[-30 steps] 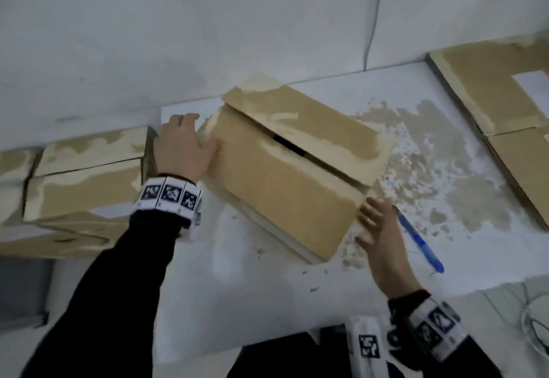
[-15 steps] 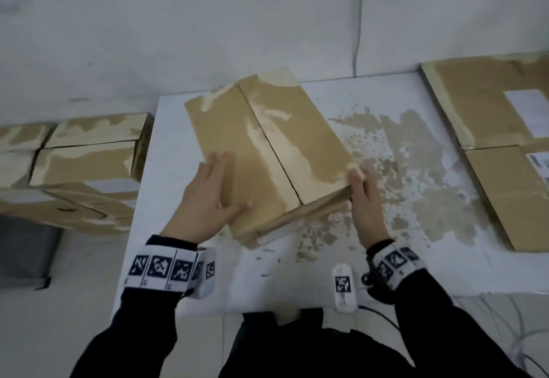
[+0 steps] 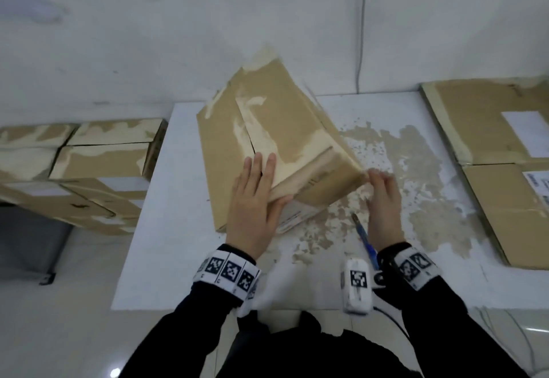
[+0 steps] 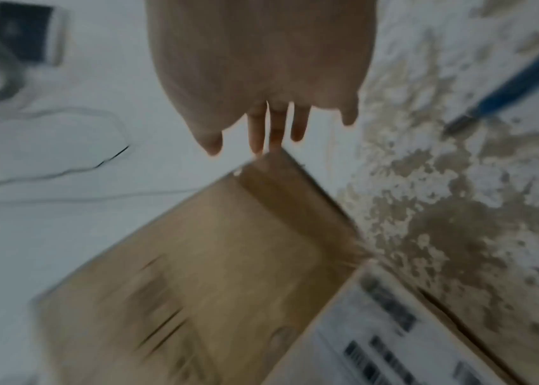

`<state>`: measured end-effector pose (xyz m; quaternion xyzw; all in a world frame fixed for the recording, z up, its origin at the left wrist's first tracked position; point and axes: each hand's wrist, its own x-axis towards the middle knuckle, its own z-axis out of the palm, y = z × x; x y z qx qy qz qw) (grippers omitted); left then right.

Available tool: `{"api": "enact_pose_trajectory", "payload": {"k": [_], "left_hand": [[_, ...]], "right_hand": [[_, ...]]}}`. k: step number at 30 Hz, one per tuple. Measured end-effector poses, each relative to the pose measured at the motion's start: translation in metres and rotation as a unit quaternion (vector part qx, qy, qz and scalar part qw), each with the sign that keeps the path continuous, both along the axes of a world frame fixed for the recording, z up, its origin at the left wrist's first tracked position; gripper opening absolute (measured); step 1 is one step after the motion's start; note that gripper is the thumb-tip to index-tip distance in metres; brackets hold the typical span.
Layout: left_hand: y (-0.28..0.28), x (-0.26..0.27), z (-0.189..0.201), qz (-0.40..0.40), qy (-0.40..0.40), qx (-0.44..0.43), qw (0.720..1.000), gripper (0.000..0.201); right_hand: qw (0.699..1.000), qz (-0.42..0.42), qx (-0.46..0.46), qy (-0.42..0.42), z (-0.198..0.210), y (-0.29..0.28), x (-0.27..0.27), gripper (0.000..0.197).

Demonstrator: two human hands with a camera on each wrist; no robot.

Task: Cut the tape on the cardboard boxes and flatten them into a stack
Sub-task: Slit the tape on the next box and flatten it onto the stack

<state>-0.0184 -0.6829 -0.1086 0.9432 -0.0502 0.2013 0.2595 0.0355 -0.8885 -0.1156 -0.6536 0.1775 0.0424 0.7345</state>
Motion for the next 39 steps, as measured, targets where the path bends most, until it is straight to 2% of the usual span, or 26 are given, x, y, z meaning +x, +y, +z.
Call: {"api": "enact_pose_trajectory", "payload": {"k": [2,3,5,7,9,10,11,12,13,14,15,16,17,18,19,20,22,23,24,25,28,30,33,35,36,39], "left_hand": [[-0.005,-0.004,0.000,-0.011,0.000,-0.113,0.993,0.068],[-0.010,-0.007,-0.001,-0.010,0.009,-0.170,0.985,0.068],[-0.014,-0.011,-0.003,0.012,0.048,-0.319,0.946,0.063],[-0.006,-0.021,0.000,0.057,0.085,-0.472,0.876,0.046],[0.015,-0.039,0.006,0.157,0.024,-0.519,0.840,0.047],[0.024,-0.048,0.014,0.204,-0.034,-0.504,0.838,0.053],[0.030,-0.054,0.028,0.220,-0.084,-0.451,0.861,0.056],[0.034,-0.055,0.043,0.198,-0.112,-0.379,0.897,0.059],[0.035,-0.052,0.057,0.172,-0.096,-0.313,0.929,0.064],[0.036,-0.045,0.064,0.177,-0.040,-0.265,0.947,0.070],[0.041,-0.035,0.065,0.202,0.024,-0.235,0.951,0.073],[0.050,-0.026,0.060,0.229,0.075,-0.215,0.947,0.073],[0.063,-0.020,0.053,0.246,0.095,-0.206,0.942,0.069],[0.076,-0.019,0.042,0.248,0.099,-0.208,0.941,0.064],[0.086,-0.020,0.029,0.247,0.106,-0.214,0.939,0.058],[0.092,-0.025,0.015,0.250,0.117,-0.211,0.938,0.055],[0.091,-0.037,-0.004,0.257,0.133,-0.195,0.937,0.053],[0.087,-0.040,-0.009,0.252,0.134,-0.195,0.938,0.053],[0.084,-0.043,-0.013,0.242,0.130,-0.196,0.942,0.053],[0.081,-0.044,-0.015,0.232,0.125,-0.192,0.945,0.052],[0.090,-0.044,-0.017,0.214,0.108,-0.108,0.965,0.055],[0.104,-0.039,-0.013,0.176,0.094,-0.028,0.980,0.060],[0.127,-0.030,0.000,0.113,0.107,0.014,0.988,0.056],[0.146,-0.018,0.006,0.086,0.084,0.056,0.991,0.050],[0.155,-0.011,0.008,0.073,0.082,0.073,0.991,0.049],[0.176,0.013,0.007,0.018,0.109,0.101,0.989,0.057]], "right_hand": [[0.995,0.041,0.093,0.003,0.011,0.004,0.000,0.044],[0.992,0.068,0.103,-0.020,0.018,0.009,0.000,0.041],[0.985,0.106,0.033,-0.130,0.038,0.020,0.000,0.042],[0.957,0.133,-0.070,-0.246,0.050,0.032,-0.001,0.052],[0.919,0.190,-0.177,-0.298,0.050,0.048,-0.004,0.058],[0.889,0.221,-0.246,-0.316,0.047,0.057,-0.007,0.060],[0.855,0.252,-0.303,-0.336,0.042,0.069,-0.010,0.060],[0.826,0.285,-0.328,-0.359,0.037,0.080,-0.014,0.058],[0.804,0.325,-0.324,-0.379,0.032,0.091,-0.020,0.055],[0.791,0.356,-0.311,-0.389,0.026,0.098,-0.026,0.052],[0.788,0.362,-0.305,-0.394,0.021,0.097,-0.030,0.048],[0.805,0.335,-0.303,-0.386,0.016,0.091,-0.032,0.044],[0.837,0.281,-0.304,-0.356,0.008,0.077,-0.033,0.039],[0.876,0.209,-0.316,-0.299,-0.005,0.056,-0.034,0.035],[0.899,0.144,-0.355,-0.214,-0.023,0.031,-0.033,0.034],[0.896,0.106,-0.418,-0.108,-0.042,0.004,-0.034,0.037],[0.831,0.134,-0.532,0.094,-0.074,-0.037,-0.043,0.047],[0.797,0.167,-0.561,0.146,-0.086,-0.047,-0.047,0.047],[0.784,0.191,-0.568,0.162,-0.095,-0.052,-0.049,0.042],[0.795,0.200,-0.552,0.152,-0.097,-0.050,-0.048,0.034],[0.903,0.152,-0.394,0.077,-0.064,-0.026,-0.034,0.014],[0.923,0.132,-0.361,-0.010,-0.015,-0.001,-0.014,0.013],[0.904,0.217,-0.347,-0.124,0.064,0.057,0.022,0.009],[0.886,0.300,-0.330,-0.129,0.095,0.106,0.050,0.010],[0.868,0.337,-0.342,-0.124,0.105,0.133,0.064,0.013],[0.786,0.429,-0.430,-0.116,0.108,0.212,0.100,0.030]]}}
